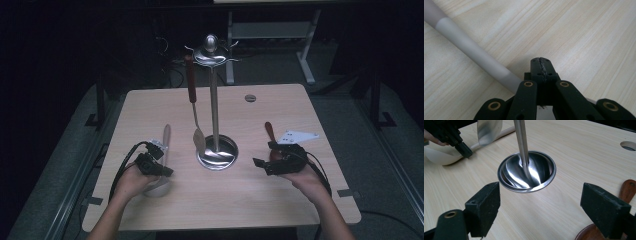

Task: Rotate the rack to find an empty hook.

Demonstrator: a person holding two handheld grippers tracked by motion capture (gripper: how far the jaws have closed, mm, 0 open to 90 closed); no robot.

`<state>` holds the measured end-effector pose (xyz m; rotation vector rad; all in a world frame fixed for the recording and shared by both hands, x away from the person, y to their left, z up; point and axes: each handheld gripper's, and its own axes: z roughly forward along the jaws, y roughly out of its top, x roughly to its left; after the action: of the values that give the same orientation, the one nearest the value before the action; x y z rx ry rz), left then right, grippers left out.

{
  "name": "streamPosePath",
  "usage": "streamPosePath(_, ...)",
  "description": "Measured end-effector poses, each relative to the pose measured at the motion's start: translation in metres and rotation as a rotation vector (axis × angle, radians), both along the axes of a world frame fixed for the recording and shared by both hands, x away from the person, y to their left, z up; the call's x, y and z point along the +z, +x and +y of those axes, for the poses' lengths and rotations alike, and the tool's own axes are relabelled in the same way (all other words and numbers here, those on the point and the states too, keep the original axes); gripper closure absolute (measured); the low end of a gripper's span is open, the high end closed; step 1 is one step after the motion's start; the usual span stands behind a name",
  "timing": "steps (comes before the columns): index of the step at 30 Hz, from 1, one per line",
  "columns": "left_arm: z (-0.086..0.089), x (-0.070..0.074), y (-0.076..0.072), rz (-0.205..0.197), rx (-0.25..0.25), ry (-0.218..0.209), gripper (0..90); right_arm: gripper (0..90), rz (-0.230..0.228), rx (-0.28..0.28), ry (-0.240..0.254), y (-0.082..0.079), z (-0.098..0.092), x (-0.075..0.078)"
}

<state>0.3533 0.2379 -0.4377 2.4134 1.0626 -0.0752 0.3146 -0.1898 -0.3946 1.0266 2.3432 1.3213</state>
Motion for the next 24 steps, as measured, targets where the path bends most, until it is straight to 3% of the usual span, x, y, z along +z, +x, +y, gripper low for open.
streamPosePath(5, 0.005, 0.005, 0.006, -0.030, 0.025, -0.020, 90.0, 16.1, 0.004, 0.002, 0.000, 0.001, 0.000, 0.000)
streamPosePath(8, 0.009, 0.010, 0.012, -0.046, 0.090, -0.044, 89.9, 16.1, 0.002, 0.001, 0.002, 0.001, 0.000, 0.000)
streamPosePath(14, 0.021, 0.015, 0.037, -0.065, 0.176, 0.008, 71.8, 16.1, 0.003, -0.001, 0.002, 0.001, 0.000, 0.000)
streamPosePath(18, 0.021, 0.010, 0.051, -0.042, 0.202, 0.025, 59.5, 16.1, 0.006, 0.001, 0.004, 0.002, 0.001, -0.001)
streamPosePath(21, 0.017, 0.004, 0.059, -0.035, 0.260, 0.021, 56.1, 16.1, 0.012, 0.001, 0.005, 0.002, 0.002, -0.001)
streamPosePath(24, 0.015, 0.003, 0.064, -0.026, 0.270, 0.037, 56.0, 16.1, 0.008, 0.005, -0.001, 0.003, 0.002, -0.002)
